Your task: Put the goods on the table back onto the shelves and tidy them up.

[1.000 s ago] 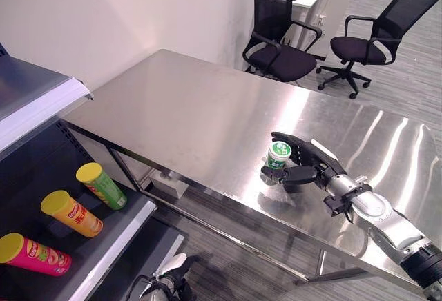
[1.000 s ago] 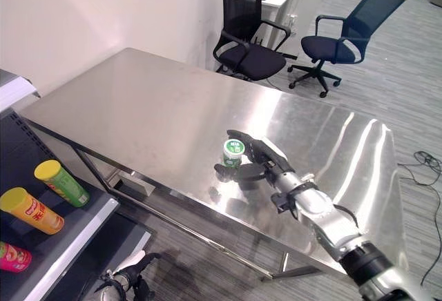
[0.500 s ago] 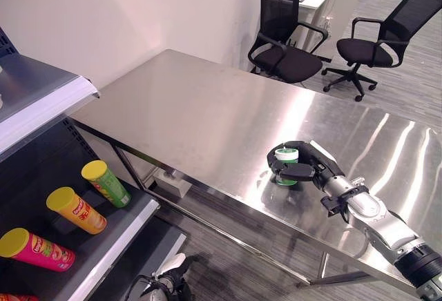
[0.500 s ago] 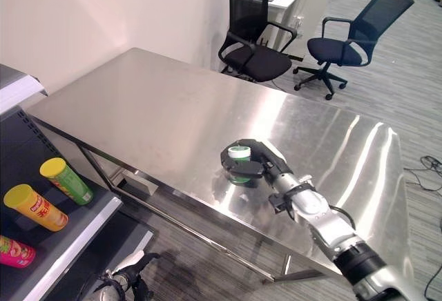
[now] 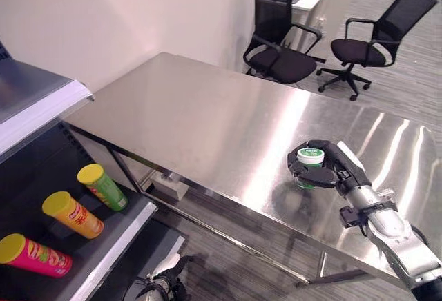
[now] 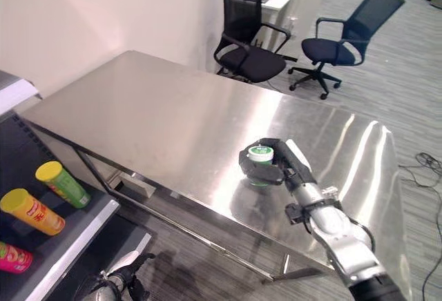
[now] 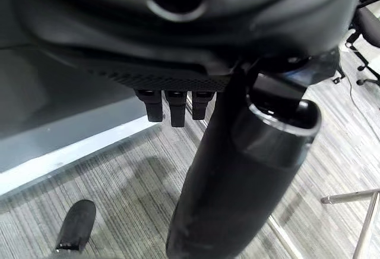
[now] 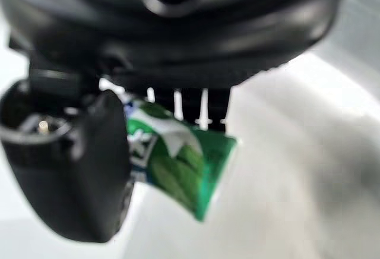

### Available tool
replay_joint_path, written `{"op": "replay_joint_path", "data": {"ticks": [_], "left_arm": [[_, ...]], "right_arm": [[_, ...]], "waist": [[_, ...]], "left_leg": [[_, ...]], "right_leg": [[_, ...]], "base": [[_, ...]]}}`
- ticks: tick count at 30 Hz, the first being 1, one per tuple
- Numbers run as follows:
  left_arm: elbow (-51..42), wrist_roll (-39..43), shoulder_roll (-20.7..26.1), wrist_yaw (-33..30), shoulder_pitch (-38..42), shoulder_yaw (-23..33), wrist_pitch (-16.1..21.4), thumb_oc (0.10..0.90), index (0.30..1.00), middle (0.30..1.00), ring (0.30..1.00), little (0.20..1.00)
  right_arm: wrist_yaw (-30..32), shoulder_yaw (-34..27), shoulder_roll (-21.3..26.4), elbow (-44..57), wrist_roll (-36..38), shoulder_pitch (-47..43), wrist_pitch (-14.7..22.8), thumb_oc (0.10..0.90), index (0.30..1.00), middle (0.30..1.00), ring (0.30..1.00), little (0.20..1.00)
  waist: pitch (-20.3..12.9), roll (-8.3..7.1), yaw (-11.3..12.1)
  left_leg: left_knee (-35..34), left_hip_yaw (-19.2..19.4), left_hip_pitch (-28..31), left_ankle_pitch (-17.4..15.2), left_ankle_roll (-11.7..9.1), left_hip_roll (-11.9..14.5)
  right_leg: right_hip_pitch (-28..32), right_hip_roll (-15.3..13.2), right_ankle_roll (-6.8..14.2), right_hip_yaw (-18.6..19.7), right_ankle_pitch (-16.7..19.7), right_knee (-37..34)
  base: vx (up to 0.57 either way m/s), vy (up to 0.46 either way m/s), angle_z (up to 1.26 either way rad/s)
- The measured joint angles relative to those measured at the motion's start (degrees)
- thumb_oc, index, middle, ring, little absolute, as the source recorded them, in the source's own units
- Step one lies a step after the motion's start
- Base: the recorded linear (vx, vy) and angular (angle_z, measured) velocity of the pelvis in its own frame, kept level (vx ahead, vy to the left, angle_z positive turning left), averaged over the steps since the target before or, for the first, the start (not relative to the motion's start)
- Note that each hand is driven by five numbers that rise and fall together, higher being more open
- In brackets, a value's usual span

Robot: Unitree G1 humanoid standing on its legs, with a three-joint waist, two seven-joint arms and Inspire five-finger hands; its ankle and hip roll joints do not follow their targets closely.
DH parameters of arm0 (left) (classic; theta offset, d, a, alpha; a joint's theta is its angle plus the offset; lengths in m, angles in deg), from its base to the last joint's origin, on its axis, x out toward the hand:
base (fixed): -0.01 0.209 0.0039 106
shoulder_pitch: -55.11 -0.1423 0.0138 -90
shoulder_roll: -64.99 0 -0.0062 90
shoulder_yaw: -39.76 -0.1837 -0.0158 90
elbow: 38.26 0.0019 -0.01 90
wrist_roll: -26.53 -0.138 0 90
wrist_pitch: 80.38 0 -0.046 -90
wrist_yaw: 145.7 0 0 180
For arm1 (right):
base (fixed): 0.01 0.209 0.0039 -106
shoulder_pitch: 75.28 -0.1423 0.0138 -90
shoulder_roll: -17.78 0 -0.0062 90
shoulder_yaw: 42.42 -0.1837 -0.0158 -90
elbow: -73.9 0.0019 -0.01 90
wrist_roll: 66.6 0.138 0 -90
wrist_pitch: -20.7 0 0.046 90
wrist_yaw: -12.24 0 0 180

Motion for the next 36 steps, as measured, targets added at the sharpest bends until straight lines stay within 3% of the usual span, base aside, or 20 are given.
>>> {"op": "replay_joint_path", "data": {"ticks": [5, 7, 9, 12, 16, 17, 19, 20, 22, 23, 24, 25, 27, 28, 29, 30, 31, 32, 34, 36], "left_arm": [[-0.4, 0.0, -0.4, -0.1, 0.2, 0.0, 0.2, 0.800, 0.900, 0.900, 0.900, 0.900], [-0.3, 0.0, -1.0, -0.1, 0.2, 0.0, 0.3, 0.800, 0.900, 0.900, 0.900, 0.900], [-0.5, -0.1, -1.1, -0.2, 0.2, 0.2, 0.5, 0.800, 0.900, 0.900, 0.900, 0.900], [-0.4, -0.4, -0.9, -1.3, 0.4, 0.4, 0.8, 0.800, 0.900, 0.900, 0.900, 0.900], [-1.1, -1.1, -1.0, -2.4, 1.0, 0.6, 1.2, 0.800, 0.900, 0.900, 0.900, 0.900], [-1.2, -2.2, -0.2, -3.6, 2.1, -0.7, 1.2, 0.800, 0.900, 0.900, 0.900, 0.900], [-1.2, -3.4, 0.3, -4.0, 4.9, -1.5, 1.2, 0.800, 0.900, 0.900, 0.900, 0.900], [-1.5, -3.9, 0.1, -4.7, 5.2, -1.0, 1.5, 0.800, 0.900, 0.900, 0.900, 0.900], [-1.5, -4.0, 1.2, -4.8, 4.5, -0.5, 1.5, 0.800, 0.900, 0.900, 0.900, 0.900], [-0.3, -4.4, 1.8, -4.8, 4.2, 0.2, 1.5, 0.800, 0.900, 0.900, 0.900, 0.900], [0.8, -4.5, 1.7, -4.8, 4.0, 0.8, 1.4, 0.800, 0.900, 0.900, 0.900, 0.900], [1.9, -4.8, 0.7, -4.8, 3.4, 0.9, 1.2, 0.800, 0.900, 0.900, 0.900, 0.900], [1.8, -5.9, 0.1, -4.7, 3.9, -0.8, 1.1, 0.800, 0.900, 0.900, 0.900, 0.900], [1.6, -6.7, 0.2, -4.7, 4.5, -1.3, 1.1, 0.800, 0.900, 0.900, 0.900, 0.900], [1.4, -6.8, 0.5, -4.9, 5.6, -1.2, 1.0, 0.800, 0.900, 0.900, 0.900, 0.900], [1.7, -6.8, 3.3, -4.6, 7.3, -1.4, 0.9, 0.800, 0.900, 0.900, 0.900, 0.900], [1.6, -6.9, 2.9, -4.7, 7.6, -1.2, 0.6, 0.800, 0.900, 0.900, 0.900, 0.900], [0.4, -7.3, 3.1, -4.6, 8.3, -3.0, 0.7, 0.800, 0.900, 0.900, 0.900, 0.900], [-1.2, -9.4, 4.1, -4.3, 9.7, -6.0, 2.1, 0.800, 0.900, 0.900, 0.900, 0.900], [0.1, -9.5, 3.2, -4.0, 11.5, -6.1, 2.2, 0.800, 0.900, 0.900, 0.900, 0.900]], "right_arm": [[1.8, -3.7, -1.6, 5.0, -4.0, 0.5, 2.0, 0.400, 0.300, 0.300, 0.300, 0.300], [1.9, -1.7, -3.8, 10.2, -5.4, 0.4, 4.8, 0.400, 0.300, 0.300, 0.300, 0.300], [1.8, 1.4, -4.9, 13.4, -6.0, 0.2, 5.2, 0.400, 0.300, 0.300, 0.300, 0.300], [-0.6, 12.2, -5.7, 17.7, -6.7, -3.9, 6.3, 0.400, 0.300, 0.300, 0.300, 0.300], [-3.3, 20.2, -8.3, 18.5, -7.8, -11.6, 8.2, 0.400, 0.300, 0.300, 0.300, 0.300], [-1.4, 22.8, -10.1, 17.7, -8.0, -15.9, 8.2, 0.400, 0.300, 0.300, 0.300, 0.300], [-1.2, 23.5, -10.9, 17.7, -8.3, -19.6, 8.2, 0.400, 0.300, 0.300, 0.300, 0.300], [-1.0, 24.1, -10.4, 17.2, -8.5, -22.1, 8.7, 0.400, 0.300, 0.300, 0.300, 0.300], [-1.0, 24.2, -11.5, 17.2, -8.5, -21.4, 8.7, 0.400, 0.300, 0.300, 0.300, 0.300], [-1.1, 24.0, -11.3, 17.8, -8.4, -20.6, 8.7, 0.400, 0.300, 0.300, 0.300, 0.300], [-1.1, 23.9, -11.0, 18.0, -8.3, -20.2, 8.7, 0.400, 0.300, 0.300, 0.300, 0.300], [-0.8, 23.3, -8.6, 18.2, -8.2, -19.0, 9.0, 0.400, 0.300, 0.300, 0.300, 0.300], [-0.5, 22.1, -7.4, 17.5, -7.7, -16.1, 9.0, 0.400, 0.300, 0.300, 0.300, 0.300], [-0.5, 22.1, -8.2, 16.8, -7.7, -14.3, 8.8, 0.400, 0.300, 0.300, 0.300, 0.300], [-1.8, 22.4, -9.0, 16.1, -7.6, -12.9, 8.7, 0.400, 0.300, 0.300, 0.300, 0.300], [-2.0, 21.7, -11.3, 15.2, -7.6, -11.5, 8.4, 0.400, 0.300, 0.300, 0.300, 0.300], [-2.0, 20.6, -12.9, 14.1, -7.5, -9.8, 8.4, 0.400, 0.300, 0.300, 0.300, 0.300], [-1.7, 18.7, -15.1, 13.4, -7.3, -7.5, 8.3, 0.400, 0.300, 0.300, 0.300, 0.300], [-0.8, 16.6, -17.3, 13.3, -7.8, -3.8, 8.0, 0.400, 0.300, 0.300, 0.300, 0.300], [1.1, 16.7, -18.0, 13.3, -8.7, -3.3, 7.3, 0.400, 0.300, 0.300, 0.300, 0.300]], "waist": [[0.1, 0.82, -1.5], [0.0, 1.59, -2.1], [-0.1, 1.73, -1.8], [0.1, 1.72, -1.7], [2.2, 2.80, 1.9], [3.1, 2.88, 3.0], [4.5, 3.02, 1.8], [5.3, 3.32, 2.9], [6.0, 1.76, 3.5], [7.3, -0.55, 2.0], [7.8, -1.55, 0.4], [7.9, -1.25, -2.2], [8.0, -0.88, -3.6], [8.2, -0.07, -4.5], [7.4, 0.46, -4.3], [6.8, -3.46, -4.5], [5.2, -2.88, -3.8], [5.4, -2.00, -3.4], [5.6, -2.83, -3.3], [5.8, -3.16, -4.0]], "left_leg": [[0.0, 0.2, 0.3, 0.0, 0.0, 0.1], [0.0, 0.3, 0.5, 0.0, 0.0, 0.1], [0.0, 0.3, 0.6, 0.1, 0.0, 0.5], [0.6, -0.1, 0.5, 0.2, 0.0, 1.8], [2.0, -2.5, -0.3, 0.9, 0.6, 3.8], [5.7, -4.6, -5.0, 2.1, -0.2, 5.1], [4.6, -6.3, -8.3, 6.5, 0.5, 5.4], [0.0, -1.0, -7.5, 4.7, 7.2, 5.8], [1.3, 3.6, -5.0, 3.0, 7.1, 5.8], [5.0, 4.9, -2.4, 0.5, 3.3, 6.3], [7.3, 5.1, -1.1, -0.8, 0.5, 6.7], [9.0, 6.1, 2.0, 3.8, 1.3, 8.3], [8.5, 5.0, 3.3, 2.6, -0.5, 7.0], [8.1, 4.9, 2.8, 2.6, -0.5, 6.6], [6.5, 3.3, 2.0, 1.6, 1.4, 7.3], [5.7, 2.3, 1.5, -0.1, 0.2, 4.1], [6.0, 1.7, 1.7, -5.1, -4.7, 4.7], [6.8, 2.0, -0.2, -7.3, -4.7, 4.6], [7.7, 2.5, -3.7, -7.3, -2.4, 1.5], [8.6, 1.0, -7.6, -7.2, 0.3, -2.5]], "right_leg": [[-0.2, 0.1, 0.0, 0.9, 0.0, 0.0], [-0.1, 0.2, -0.1, 1.1, 0.1, 0.0], [0.2, 0.5, -0.2, 1.1, 0.0, 0.0], [0.4, 1.8, -0.5, 1.0, -0.3, 0.1], [1.9, 4.0, -1.4, -0.7, -1.4, 0.7], [0.5, 5.1, -2.3, -1.0, -2.4, 2.1], [0.1, 6.0, -4.1, -1.3, -3.4, 1.8], [0.5, 6.6, -6.4, -6.3, -2.0, 1.0], [0.4, 5.1, -6.5, -7.1, -2.0, 1.3], [0.7, 2.4, -6.2, -8.5, -1.8, 1.8], [1.6, 0.9, -5.9, -9.6, -1.6, 1.9], [2.0, -1.1, -5.2, -9.9, -1.7, 4.2], [0.4, -3.9, -4.3, -9.8, -2.4, 10.7], [-2.8, -4.9, -3.8, -9.6, -4.7, 15.6], [-4.6, -1.3, -3.5, -9.0, -4.6, 8.1], [-4.7, -1.5, -6.4, -7.7, 7.1, 0.5], [-3.9, -1.7, -3.6, -8.2, 6.0, 0.9], [-4.0, -2.7, -3.1, -8.8, 6.5, 1.0], [-5.8, -6.6, -2.4, -10.3, 7.5, 2.0], [-8.5, -10.3, -4.0, -11.7, 11.3, 2.0]], "base": [[-0.04, -0.070, -0.06], [-0.08, -0.141, -0.03], [-0.08, -0.157, 0.00], [-0.08, -0.139, 0.03], [-0.26, -0.173, 0.30], [-0.37, -0.075, 0.77], [-0.26, -0.014, 1.36], [-0.14, 0.033, 1.23], [-0.20, 0.107, 0.71], [-0.15, 0.200, 0.62], [-0.17, 0.298, 0.94], [-0.10, 0.243, 0.86], [-0.15, 0.245, 0.70], [-0.15, 0.326, 0.60], [-0.10, 0.411, 0.92], [-0.15, 0.483, 0.93], [-0.30, 0.657, 1.01], [-0.32, 0.569, 0.78], [-0.27, 0.460, 0.73], [-0.18, 0.308, 0.62]]}}
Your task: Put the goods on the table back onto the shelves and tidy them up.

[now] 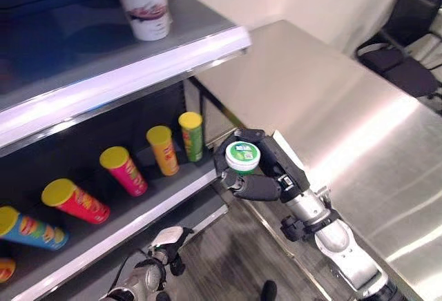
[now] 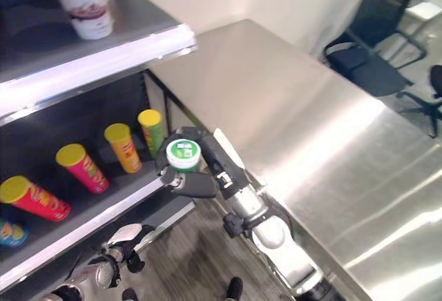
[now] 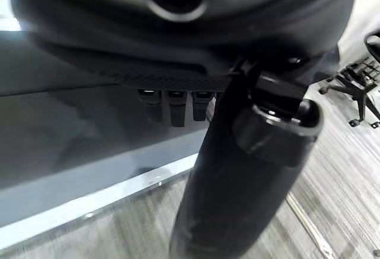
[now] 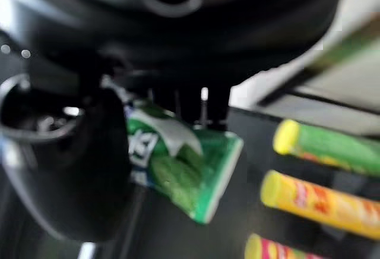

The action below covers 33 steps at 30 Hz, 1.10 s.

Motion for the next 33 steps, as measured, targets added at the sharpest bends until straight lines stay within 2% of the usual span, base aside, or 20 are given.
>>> {"op": "replay_joint_path", "data": {"ticks": [2, 3, 4, 5, 6, 7, 8, 9, 10, 12, 14, 17, 19, 23, 27, 28, 30, 31, 32, 33], "left_arm": [[1.8, -1.0, 0.3, 0.3, 1.8, -0.1, -0.3, 0.800, 0.900, 0.900, 0.900, 0.900], [2.1, -1.7, 1.6, 0.1, 3.1, -1.9, -0.8, 0.800, 0.900, 0.900, 0.900, 0.900], [2.0, -1.7, 2.3, -0.6, 3.4, -2.7, -1.2, 0.800, 0.900, 0.900, 0.900, 0.900], [2.1, -1.6, 2.5, -0.7, 3.4, -1.9, -2.0, 0.800, 0.900, 0.900, 0.900, 0.900], [2.1, -1.6, 2.2, -0.6, 3.4, -1.1, -2.2, 0.800, 0.900, 0.900, 0.900, 0.900], [1.7, -1.6, 1.5, -0.7, 2.6, 0.0, -2.3, 0.800, 0.900, 0.900, 0.900, 0.900], [1.1, -1.3, 1.0, -0.7, 1.7, 0.1, -2.4, 0.800, 0.900, 0.900, 0.900, 0.900], [1.1, -1.0, 0.9, -0.6, 0.2, 1.2, -2.2, 0.800, 0.900, 0.900, 0.900, 0.900], [1.0, -0.4, 0.8, -0.6, -1.0, 1.0, -2.2, 0.800, 0.900, 0.900, 0.900, 0.900], [1.1, -0.5, 1.1, 0.2, -2.6, 0.3, -2.3, 0.800, 0.900, 0.900, 0.900, 0.900], [1.2, -0.8, 1.2, 1.0, -2.5, -1.6, -2.2, 0.800, 0.900, 0.900, 0.900, 0.900], [1.8, -1.1, -0.3, 1.6, -2.8, -0.8, -1.7, 0.800, 0.900, 0.900, 0.900, 0.900], [1.6, -1.0, -1.5, 1.5, -3.8, 1.4, -1.6, 0.800, 0.900, 0.900, 0.900, 0.900], [1.5, -1.0, -4.6, 1.3, -5.3, 1.3, -1.4, 0.800, 0.900, 0.900, 0.900, 0.900], [1.6, -1.0, -4.5, 0.0, -4.1, 0.5, -1.5, 0.800, 0.900, 0.900, 0.900, 0.900], [1.3, -1.1, -4.2, -0.1, -3.6, 0.2, -1.7, 0.800, 0.900, 0.900, 0.900, 0.900], [1.1, -1.3, -3.7, -0.5, -4.2, 0.3, -1.7, 0.800, 0.900, 0.900, 0.900, 0.900], [1.8, -1.5, -3.5, -0.7, -4.4, 0.5, -1.6, 0.800, 0.900, 0.900, 0.900, 0.900], [2.4, -1.6, -3.1, -0.7, -4.3, 0.8, -1.7, 0.800, 0.900, 0.900, 0.900, 0.900], [2.4, -1.5, -2.4, -0.7, -4.5, 1.2, -2.0, 0.800, 0.900, 0.900, 0.900, 0.900]], "right_arm": [[0.8, 0.1, -0.1, 0.0, -2.3, -0.1, 0.0, 0.400, 0.300, 0.300, 0.300, 0.300], [1.3, 0.3, -0.1, 0.0, -3.6, -0.2, 0.0, 0.400, 0.300, 0.300, 0.300, 0.300], [1.2, 1.2, -0.5, -0.1, -3.9, -0.8, 0.0, 0.400, 0.300, 0.300, 0.300, 0.300], [1.1, 1.2, -0.3, 0.1, -3.9, -1.3, 0.6, 0.400, 0.300, 0.300, 0.300, 0.300], [1.1, 0.8, -0.4, 0.0, -3.9, -0.5, 0.7, 0.400, 0.300, 0.300, 0.300, 0.300], [1.1, -0.4, -0.3, -0.5, -3.8, 1.9, 0.5, 0.400, 0.300, 0.300, 0.300, 0.300], [1.1, -0.8, -0.3, -0.7, -3.6, 3.1, 0.4, 0.400, 0.300, 0.300, 0.300, 0.300], [1.0, -0.8, 0.2, -0.7, -3.5, 4.2, 0.2, 0.400, 0.300, 0.300, 0.300, 0.300], [0.9, -0.6, 0.9, -0.7, -3.6, 4.1, 0.2, 0.400, 0.300, 0.300, 0.300, 0.300], [1.0, -1.1, 2.0, -0.7, -3.5, 3.9, 0.2, 0.400, 0.300, 0.300, 0.300, 0.300], [1.0, -2.0, 3.1, -1.2, -3.6, 3.7, 0.2, 0.400, 0.300, 0.300, 0.300, 0.300], [1.2, -2.5, 2.4, -1.5, -4.0, 3.8, 0.3, 0.400, 0.300, 0.300, 0.300, 0.300], [1.5, -3.6, 2.0, -1.4, -4.6, 5.1, 0.4, 0.400, 0.300, 0.300, 0.300, 0.300], [3.7, -5.4, 2.5, -1.5, -6.9, 7.3, 0.4, 0.400, 0.300, 0.300, 0.300, 0.300], [4.6, -5.4, 2.5, -1.5, -8.6, 7.1, 0.5, 0.400, 0.300, 0.300, 0.300, 0.300], [4.6, -5.0, 2.7, -1.5, -8.8, 6.6, 0.4, 0.400, 0.300, 0.300, 0.300, 0.300], [4.5, -3.6, 3.7, -1.3, -9.6, 4.8, 0.4, 0.400, 0.300, 0.300, 0.300, 0.300], [4.8, -3.7, 3.6, -1.3, -9.8, 4.6, 0.4, 0.400, 0.300, 0.300, 0.300, 0.300], [4.8, -3.7, 3.3, -1.3, -9.8, 4.5, 0.4, 0.400, 0.300, 0.300, 0.300, 0.300], [4.9, -3.9, 2.8, -1.1, -9.9, 4.5, 0.4, 0.400, 0.300, 0.300, 0.300, 0.300]], "waist": [[0.4, -0.28, 0.3], [0.7, -0.20, 0.5], [1.4, 0.82, 0.2], [1.6, 1.12, -1.2], [2.1, 1.86, -2.0], [3.3, 3.80, -2.5], [3.5, 4.08, -2.6], [3.4, 3.91, -2.1], [3.4, 3.92, -1.2], [3.4, 4.09, -1.6], [3.3, 3.90, -2.3], [3.1, 4.26, -2.3], [3.0, 4.46, -2.3], [0.4, 6.20, -2.4], [0.2, 6.40, -1.4], [0.2, 6.17, -1.0], [0.1, 5.94, -0.7], [0.0, 5.14, -0.8], [0.0, 3.97, -0.7], [-0.4, 2.93, -0.9]], "left_leg": [[0.1, -0.6, -1.8, 0.2, 2.3, -2.3], [-1.2, -1.0, -2.2, 1.0, 4.1, -3.6], [-4.0, -2.4, -1.8, 2.1, 6.3, -5.3], [-5.7, -4.1, -1.6, 3.0, 7.8, -5.1], [-6.2, -5.4, -1.5, 3.4, 8.0, -5.3], [-6.5, -7.3, -1.0, 3.5, 8.2, -5.0], [-6.8, -7.1, -0.5, 3.7, 8.2, -5.1], [-7.4, -7.0, 0.7, 3.8, 8.0, -5.4], [-8.1, -5.8, 1.6, 3.9, 7.8, -5.3], [-8.5, -5.8, 2.0, 4.4, 7.1, -5.0], [-8.6, -6.8, 2.1, 4.9, 6.3, -3.5], [-8.6, -7.1, 2.7, 5.7, 5.2, -0.7], [-8.6, -6.1, 3.4, 6.3, 4.3, 0.3], [-8.6, -5.5, 3.5, 6.6, 4.0, 0.6], [-6.4, -5.8, 1.8, 7.6, 3.5, 0.8], [-4.8, -6.0, 0.6, 7.8, 3.4, 1.3], [-3.9, -5.3, 0.1, 9.4, 4.2, 0.4], [-3.7, -6.2, -0.2, 9.5, 3.6, 0.7], [-2.7, -6.2, -0.5, 8.8, 4.1, 1.0], [-2.1, -4.7, -0.4, 7.1, 2.4, 2.7]], "right_leg": [[-1.0, -2.2, -2.3, 0.2, 3.4, 0.8], [-2.9, -4.1, -0.5, 2.4, 5.7, 5.0], [-7.4, -4.2, 1.5, 9.7, 5.4, 11.5], [-8.6, -2.3, 4.4, 18.2, -1.2, 14.1], [-7.8, -0.3, 6.2, 22.2, -4.0, 12.0], [-7.8, 6.5, 5.7, 28.5, -9.5, 11.1], [-7.6, 9.2, 5.7, 27.9, -10.9, 11.4], [-7.3, 12.6, 3.8, 27.6, -12.5, 10.8], [-7.1, 13.1, 3.3, 23.6, -12.6, 10.4], [-6.2, 14.0, 3.5, 22.3, -13.2, 9.5], [-5.3, 15.6, 3.4, 22.8, -16.5, 9.6], [-3.3, 19.3, 0.5, 24.1, -16.7, 7.9], [-1.8, 20.2, -0.7, 23.6, -15.9, 6.3], [-0.5, 20.5, -1.0, 22.7, -15.8, 5.0], [0.1, 20.1, -0.9, 20.0, -16.8, 5.9], [-0.2, 18.8, -1.9, 19.3, -17.1, 6.3], [0.0, 17.9, -2.2, 18.8, -17.0, 6.5], [0.1, 16.9, -4.2, 18.3, -16.4, 6.2], [0.3, 16.1, -5.1, 18.2, -15.6, 5.2], [0.9, 15.2, -4.4, 17.5, -14.1, 3.5]], "base": [[-0.09, 0.274, 0.63], [-0.06, 0.394, 0.71], [-0.10, 0.557, 0.81], [-0.10, 0.450, 0.65], [-0.08, 0.422, 0.81], [-0.06, 0.241, 0.65], [-0.09, 0.295, 0.45], [-0.08, 0.175, -0.06], [-0.06, 0.143, -0.34], [-0.02, 0.118, -0.12], [0.02, 0.009, 0.24], [0.11, -0.037, 0.06], [0.08, -0.004, 0.01], [0.03, 0.019, 0.11], [-0.02, 0.084, 0.42], [0.02, 0.098, 0.26], [0.03, 0.091, 0.17], [0.08, 0.144, 0.04], [0.13, 0.140, 0.07], [0.15, 0.216, 0.08]]}}
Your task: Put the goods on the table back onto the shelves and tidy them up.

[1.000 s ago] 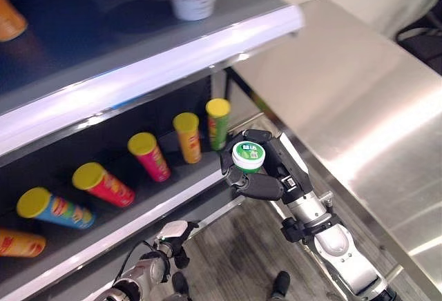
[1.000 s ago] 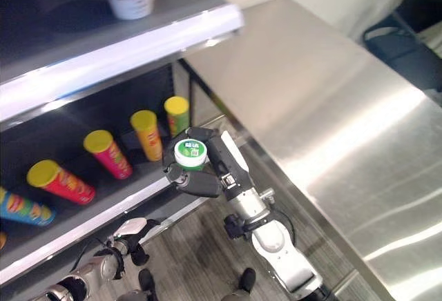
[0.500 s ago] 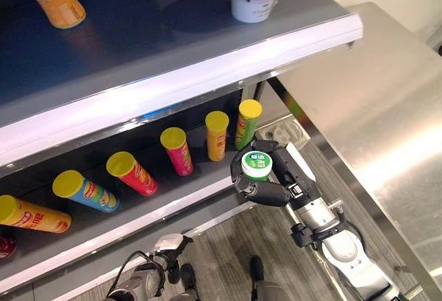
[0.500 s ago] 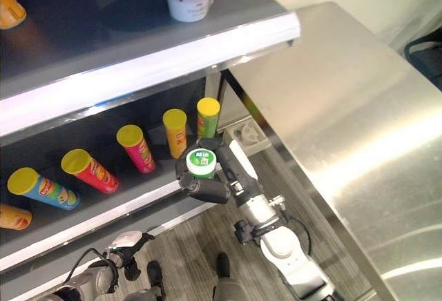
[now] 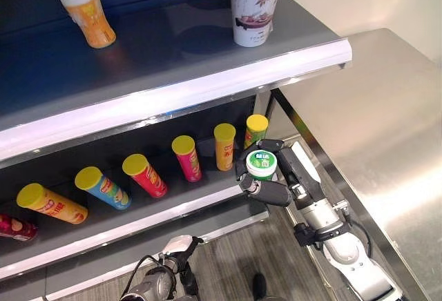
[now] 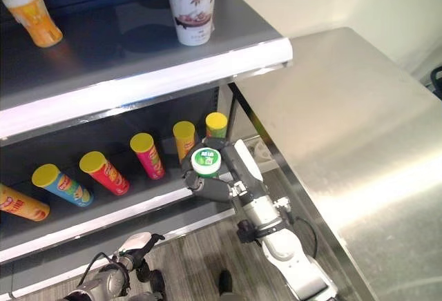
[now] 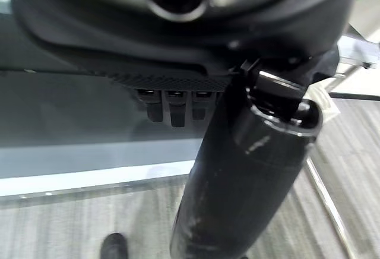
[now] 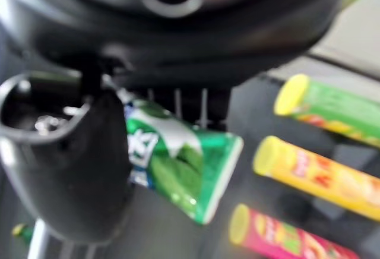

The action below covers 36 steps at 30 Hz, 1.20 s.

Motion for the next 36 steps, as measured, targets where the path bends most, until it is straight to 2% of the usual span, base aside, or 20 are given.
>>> {"op": "replay_joint_path", "data": {"ticks": [1, 2, 3, 4, 5, 6, 7, 9, 11, 13, 16, 21, 26, 29, 32, 36], "left_arm": [[0.0, 0.0, 0.2, 0.0, -0.2, 0.4, -0.3, 0.800, 0.900, 0.900, 0.900, 0.900], [-0.1, 0.0, -0.3, 0.0, -0.8, 1.5, -0.3, 0.800, 0.900, 0.900, 0.900, 0.900], [-0.2, -0.1, -0.9, 0.1, -1.3, 0.9, -0.3, 0.800, 0.900, 0.900, 0.900, 0.900], [-1.1, -0.3, -2.0, 0.3, -1.7, -1.1, -0.2, 0.800, 0.900, 0.900, 0.900, 0.900], [-1.1, -0.2, -1.1, 0.3, -1.3, -1.2, -0.2, 0.800, 0.900, 0.900, 0.900, 0.900], [-0.6, -0.2, -0.3, 0.4, -1.8, -0.8, -0.3, 0.800, 0.900, 0.900, 0.900, 0.900], [-0.5, -0.2, 0.9, 0.4, -2.0, -0.2, -0.5, 0.800, 0.900, 0.900, 0.900, 0.900], [1.2, -0.1, 2.0, 0.3, -1.9, 2.5, -0.8, 0.800, 0.900, 0.900, 0.900, 0.900], [1.8, -0.1, 3.5, 0.1, -2.0, 3.1, -1.9, 0.800, 0.900, 0.900, 0.900, 0.900], [1.8, -0.1, 3.6, 0.2, -2.7, 3.0, -2.0, 0.800, 0.900, 0.900, 0.900, 0.900], [1.8, -0.2, 2.2, 0.2, -3.4, 1.8, -1.8, 0.800, 0.900, 0.900, 0.900, 0.900], [1.5, -0.6, -0.1, 1.5, -3.7, 1.1, -0.2, 0.800, 0.900, 0.900, 0.900, 0.900], [1.6, -0.4, -0.2, 2.5, -3.5, 1.4, -0.1, 0.800, 0.900, 0.900, 0.900, 0.900], [2.1, 0.0, 0.2, 2.9, -3.5, 1.4, -0.3, 0.800, 0.900, 0.900, 0.900, 0.900], [2.1, 0.0, 0.4, 3.9, -3.4, 1.4, -0.3, 0.800, 0.900, 0.900, 0.900, 0.900], [1.0, 1.9, 0.5, 4.2, -3.4, 1.1, -0.4, 0.800, 0.900, 0.900, 0.900, 0.900]], "right_arm": [[0.2, -0.6, -0.1, 0.4, 0.0, 0.2, 0.0, 0.400, 0.300, 0.300, 0.300, 0.300], [0.8, -1.7, -0.1, 1.3, 0.0, 1.1, 0.0, 0.400, 0.300, 0.300, 0.300, 0.300], [1.0, -3.3, -0.1, 1.6, -0.6, 2.4, 0.0, 0.400, 0.300, 0.300, 0.300, 0.300], [1.4, -5.3, 0.2, 1.4, -1.0, 3.3, -0.3, 0.400, 0.300, 0.300, 0.300, 0.300], [1.3, -4.2, -1.8, 1.3, -1.3, 4.6, -1.2, 0.400, 0.300, 0.300, 0.300, 0.300], [1.1, -2.2, -3.7, 1.3, -2.2, 5.5, -1.2, 0.400, 0.300, 0.300, 0.300, 0.300], [1.0, -0.6, -5.3, 1.3, -2.7, 5.9, -1.2, 0.400, 0.300, 0.300, 0.300, 0.300], [0.9, -0.3, -4.8, 1.3, -4.5, 5.9, -1.2, 0.400, 0.300, 0.300, 0.300, 0.300], [1.1, -2.6, -4.8, 1.5, -5.9, 6.4, -1.2, 0.400, 0.300, 0.300, 0.300, 0.300], [2.0, -5.6, -4.6, 1.7, -7.2, 7.4, -1.2, 0.400, 0.300, 0.300, 0.300, 0.300], [3.4, -8.1, -4.3, 2.6, -7.5, 8.5, -1.2, 0.400, 0.300, 0.300, 0.300, 0.300], [2.2, -9.7, 0.0, 8.7, -5.8, 11.8, -0.4, 0.400, 0.300, 0.300, 0.300, 0.300], [-1.8, -11.1, 5.3, 12.9, -0.1, 11.5, 0.8, 0.400, 0.300, 0.300, 0.300, 0.300], [-3.6, -13.4, 9.0, 13.9, 2.7, 8.7, 1.5, 0.400, 0.300, 0.300, 0.300, 0.300], [-4.0, -16.1, 9.9, 14.5, 6.1, 4.9, 2.5, 0.400, 0.300, 0.300, 0.300, 0.300], [-3.8, -16.3, 10.1, 14.5, 6.9, 1.2, 2.7, 0.400, 0.300, 0.300, 0.300, 0.300]], "waist": [[-0.1, -0.65, -0.8], [-0.4, -0.14, -1.7], [-1.1, 1.03, -2.5], [-2.1, 4.82, -4.1], [-2.3, 2.29, -4.0], [-2.9, 1.30, -4.3], [-3.0, 1.03, -3.6], [-3.1, 0.31, -2.5], [-3.1, -0.79, -1.9], [-3.1, -1.07, -1.7], [-3.1, -1.34, -2.9], [-3.4, -2.46, -3.8], [-3.8, -3.04, -3.7], [-4.3, -3.80, -3.7], [-4.9, -4.46, -3.6], [-5.0, -4.56, -3.4]], "left_leg": [[-0.2, 1.0, 0.6, -0.7, -1.7, 2.2], [-2.9, 2.6, 2.5, -0.4, -2.2, 4.9], [-5.8, 4.0, 4.7, 0.4, -2.8, 6.0], [-6.7, 6.1, 6.6, 1.0, -4.9, 4.9], [-6.7, 7.0, 6.7, 0.6, -3.9, 1.4], [-6.7, 7.6, 7.1, -0.6, -2.2, -1.5], [-6.7, 8.3, 7.9, -1.5, -1.4, -3.1], [-6.7, 8.7, 8.2, -2.6, -1.2, -3.9], [-6.7, 9.1, 8.2, -2.6, -1.3, -3.9], [-6.8, 9.9, 8.4, -2.7, -1.6, -3.6], [-6.8, 10.4, 8.3, -2.4, -2.1, -2.9], [-6.8, 11.7, 8.7, -2.0, -2.7, -1.6], [-6.8, 11.7, 8.7, -1.7, -3.1, -0.8], [-6.7, 11.8, 8.8, -1.7, -3.1, -0.8], [-6.7, 11.9, 9.0, -1.7, -3.2, -0.7], [-6.7, 11.9, 9.3, -1.6, -3.2, -0.5]], "right_leg": [[0.7, -0.3, 0.3, -0.7, 0.5, -1.3], [1.6, -0.2, 1.0, -1.5, 1.0, -2.5], [1.8, -0.1, 1.6, -1.8, 1.1, -2.7], [1.6, 0.2, 4.4, -2.4, 1.3, -2.6], [0.8, -3.2, 5.4, -1.6, 2.0, -2.2], [0.8, -5.9, 6.5, -1.3, 2.8, -2.0], [0.7, -7.5, 6.9, -1.0, 3.8, -2.0], [0.6, -7.9, 7.6, -0.9, 4.5, -2.6], [0.5, -7.8, 7.8, 0.0, 4.4, -3.1], [0.2, -7.4, 8.5, 0.7, 4.8, -3.5], [-0.4, -6.5, 8.7, 1.6, 5.1, -3.6], [-0.6, -5.0, 8.1, 3.0, 5.9, -4.5], [-0.6, -4.4, 8.0, 2.9, 5.9, -4.6], [-0.6, -4.3, 8.0, 3.0, 5.9, -4.6], [-0.5, -4.1, 8.0, 3.1, 5.9, -4.6], [-0.3, -4.0, 8.0, 3.1, 6.0, -4.6]], "base": [[0.12, 0.180, 0.26], [0.08, 0.188, 0.36], [0.10, 0.252, 0.34], [0.12, 0.280, 0.19], [0.11, 0.255, 0.06], [0.08, 0.194, -0.14], [0.05, 0.146, -0.21], [0.05, 0.136, -0.24], [0.04, 0.081, -0.14], [0.03, 0.034, -0.22], [0.04, 0.022, -0.15], [0.02, 0.000, -0.16], [0.00, -0.003, -0.01], [0.01, -0.007, -0.01], [0.02, -0.014, -0.01], [0.00, 0.000, 0.00]]}}
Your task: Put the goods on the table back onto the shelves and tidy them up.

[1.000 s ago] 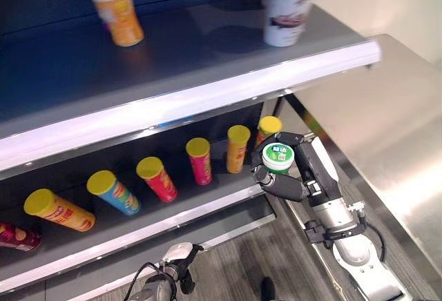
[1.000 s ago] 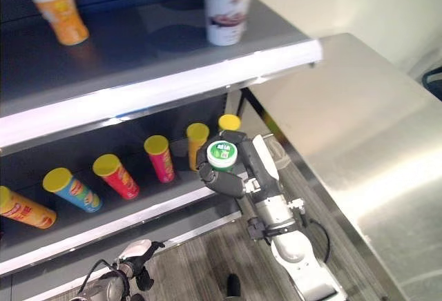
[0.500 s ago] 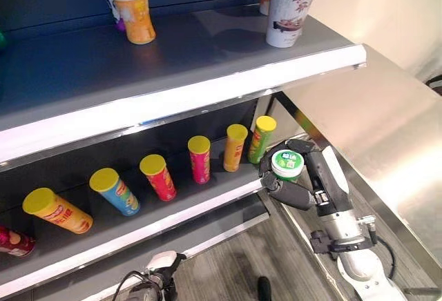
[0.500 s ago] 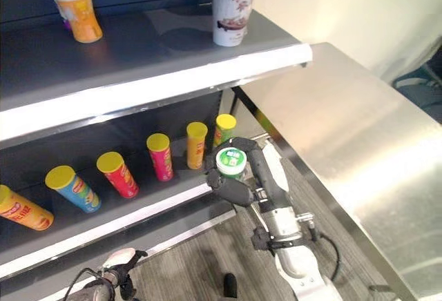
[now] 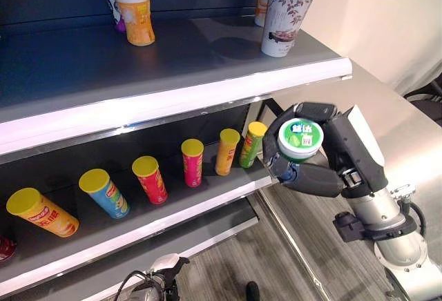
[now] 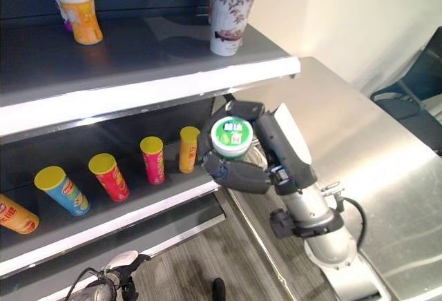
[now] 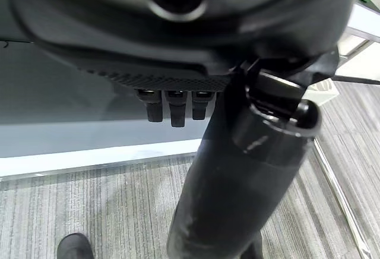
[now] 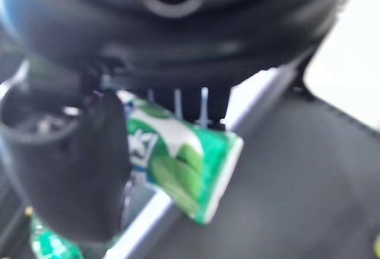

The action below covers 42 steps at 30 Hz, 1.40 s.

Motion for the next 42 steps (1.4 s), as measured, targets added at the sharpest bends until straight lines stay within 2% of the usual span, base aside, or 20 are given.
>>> {"op": "replay_joint_path", "data": {"ticks": [2, 5, 8, 10, 12, 24, 25, 26, 27, 28, 29, 30, 32, 34, 37, 42], "left_arm": [[-1.3, 0.3, -0.3, -0.1, -0.2, -1.2, 0.2, 0.800, 0.900, 0.900, 0.900, 0.900], [-1.3, 0.3, -1.4, 1.2, -0.4, -2.3, 0.2, 0.800, 0.900, 0.900, 0.900, 0.900], [-1.1, 0.4, -2.3, 1.3, -0.5, -3.1, 0.0, 0.800, 0.900, 0.900, 0.900, 0.900], [-1.2, 0.4, -2.7, 1.3, -0.3, -3.5, 0.0, 0.800, 0.900, 0.900, 0.900, 0.900], [-1.1, 0.6, -2.5, 1.0, -0.5, -3.5, -0.4, 0.800, 0.900, 0.900, 0.900, 0.900], [-1.0, 2.7, -1.6, 0.7, -0.8, -4.1, -1.5, 0.800, 0.900, 0.900, 0.900, 0.900], [-10.5, 3.8, 2.5, 5.3, -2.4, -4.2, -2.9, 0.800, 0.900, 0.900, 0.900, 0.900], [-16.7, 4.3, 5.5, 6.9, -3.5, -4.6, -3.0, 0.800, 0.900, 0.900, 0.900, 0.900], [-33.9, 6.2, 15.0, 8.2, -6.9, -6.5, -1.1, 0.800, 0.900, 0.900, 0.900, 0.900], [-36.8, 7.7, 17.0, 5.6, -7.8, -4.7, 2.4, 0.800, 0.900, 0.900, 0.900, 0.900], [-34.0, 7.7, 15.5, 4.2, -7.1, -2.4, 4.3, 0.800, 0.900, 0.900, 0.900, 0.900], [-31.3, 7.7, 13.7, 3.1, -7.0, -1.3, 4.5, 0.800, 0.900, 0.900, 0.900, 0.900], [-26.4, 7.1, 12.8, 3.4, -6.5, -2.7, 4.2, 0.800, 0.900, 0.900, 0.900, 0.900], [-19.1, 6.0, 12.9, 6.5, -7.4, -7.0, 3.4, 0.800, 0.900, 0.900, 0.900, 0.900], [-19.0, 5.8, 13.0, 6.8, -7.3, -6.7, 3.4, 0.800, 0.900, 0.900, 0.900, 0.900], [-19.3, 4.7, 12.3, 6.7, -4.9, -6.5, 3.4, 0.800, 0.900, 0.900, 0.900, 0.900]], "right_arm": [[0.2, 0.3, -0.9, 0.0, 0.0, -0.9, 0.0, 0.400, 0.300, 0.300, 0.300, 0.300], [2.3, 4.1, -2.0, -0.7, -0.1, -6.5, -1.1, 0.400, 0.300, 0.300, 0.300, 0.300], [3.9, 8.7, -2.5, -4.3, 0.0, -12.8, -2.1, 0.400, 0.300, 0.300, 0.300, 0.300], [5.9, 13.3, -4.2, -11.0, 0.1, -20.1, -4.5, 0.400, 0.300, 0.300, 0.300, 0.300], [7.6, 16.0, -5.0, -15.2, 0.4, -24.1, -5.9, 0.400, 0.300, 0.300, 0.300, 0.300], [12.8, 22.2, -10.5, -28.3, 2.1, -44.3, -11.4, 0.400, 0.300, 0.300, 0.300, 0.300], [13.2, 22.4, -9.4, -28.5, 2.0, -45.3, -11.5, 0.400, 0.300, 0.300, 0.300, 0.300], [13.2, 22.4, -8.2, -28.5, 1.9, -45.5, -11.5, 0.400, 0.300, 0.300, 0.300, 0.300], [13.6, 22.5, -7.4, -30.5, 0.5, -47.1, -12.1, 0.400, 0.300, 0.300, 0.300, 0.300], [14.6, 22.5, -10.1, -34.6, -1.1, -49.1, -12.3, 0.400, 0.300, 0.300, 0.300, 0.300], [16.0, 21.8, -12.8, -38.1, -1.9, -50.1, -13.3, 0.400, 0.300, 0.300, 0.300, 0.300], [17.0, 21.8, -14.3, -39.8, -3.1, -51.1, -13.8, 0.400, 0.300, 0.300, 0.300, 0.300], [17.9, 22.1, -16.0, -41.0, -4.0, -54.4, -14.6, 0.400, 0.300, 0.300, 0.300, 0.300], [17.7, 25.0, -16.4, -40.7, -5.6, -55.9, -14.9, 0.400, 0.300, 0.300, 0.300, 0.300], [18.0, 24.2, -18.1, -40.9, -5.8, -55.9, -15.3, 0.400, 0.300, 0.300, 0.300, 0.300], [17.9, 24.3, -22.0, -46.2, -6.9, -58.0, -15.5, 0.400, 0.300, 0.300, 0.300, 0.300]], "waist": [[-0.1, 0.21, 0.5], [-0.5, 0.94, 0.5], [-0.9, 1.59, 2.1], [-1.2, 1.99, 3.2], [-1.2, 2.06, 5.4], [-1.3, 2.20, 8.1], [-1.2, 2.20, 8.9], [-1.0, 2.18, 9.8], [-0.6, 2.15, 10.9], [-0.6, 2.89, 11.1], [-0.7, 3.97, 11.5], [-0.6, 4.34, 12.1], [-0.2, 4.69, 12.3], [0.3, 3.82, 11.6], [0.6, 3.08, 11.5], [0.6, 3.02, 11.1]], "left_leg": [[0.0, -0.1, 0.0, 0.0, 0.0, 0.1], [0.0, -0.3, 0.2, 0.1, -0.1, 0.2], [0.0, -0.7, 0.4, 0.2, -0.1, 0.5], [0.0, -1.8, 0.4, 0.3, -0.1, 0.5], [0.0, -2.4, -0.1, 0.5, 0.0, 0.5], [0.0, -4.9, -0.5, 0.9, 0.3, 0.6], [0.0, -5.0, -0.5, 0.9, 0.2, 0.7], [0.0, -5.1, -0.7, 1.0, 0.2, 0.7], [0.0, -5.3, -0.9, 1.1, 0.2, 0.8], [0.0, -5.7, -0.9, 1.0, 0.2, 0.6], [0.0, -6.7, -0.6, 1.0, 0.2, 0.4], [0.0, -6.9, -0.8, 1.0, 0.3, 0.5], [0.0, -7.1, -1.4, 1.2, 0.1, 0.8], [0.0, -7.1, -1.6, 1.4, 0.0, 1.1], [0.0, -7.1, -1.5, 1.4, 0.0, 1.0], [0.0, -7.1, -1.1, 1.4, 0.0, 1.0]], "right_leg": [[0.2, 0.0, 0.0, -0.1, 0.0, -0.1], [0.8, 0.2, -0.2, -0.3, 0.2, -0.8], [1.4, 0.4, -0.2, -0.7, 0.2, -0.9], [2.1, 0.3, -0.2, -1.9, 0.0, -0.9], [2.1, 0.3, -0.2, -2.5, 0.0, -0.9], [3.6, 0.1, 0.1, -4.7, -0.4, -0.9], [3.8, 0.1, 0.0, -4.7, -0.4, -1.0], [3.8, 0.2, 0.1, -4.8, -0.4, -0.9], [3.9, 0.2, 0.1, -5.2, -0.4, -0.9], [4.5, 0.1, 0.1, -5.7, -0.5, -0.9], [5.0, -0.2, 0.6, -6.3, -0.9, -0.9], [4.9, -0.2, 1.0, -6.3, -1.2, -0.9], [4.3, 0.2, 0.8, -6.3, -1.2, -0.9], [4.0, 0.4, 0.5, -6.3, -1.0, -0.9], [4.2, 0.4, 0.5, -6.3, -0.9, -0.9], [4.6, 0.4, 0.6, -6.3, -1.0, -0.9]], "base": [[0.00, -0.020, 0.01], [0.00, -0.024, 0.02], [0.02, -0.034, 0.06], [0.02, -0.046, 0.25], [0.02, -0.030, 0.15], [0.01, -0.009, 0.10], [-0.01, 0.010, 0.09], [-0.02, -0.009, 0.08], [-0.03, -0.023, 0.10], [-0.04, -0.026, 0.26], [-0.03, -0.025, 0.27], [-0.03, -0.017, 0.21], [-0.01, -0.002, 0.03], [0.00, 0.000, 0.00], [0.00, 0.000, 0.00], [0.00, 0.000, 0.00]]}}
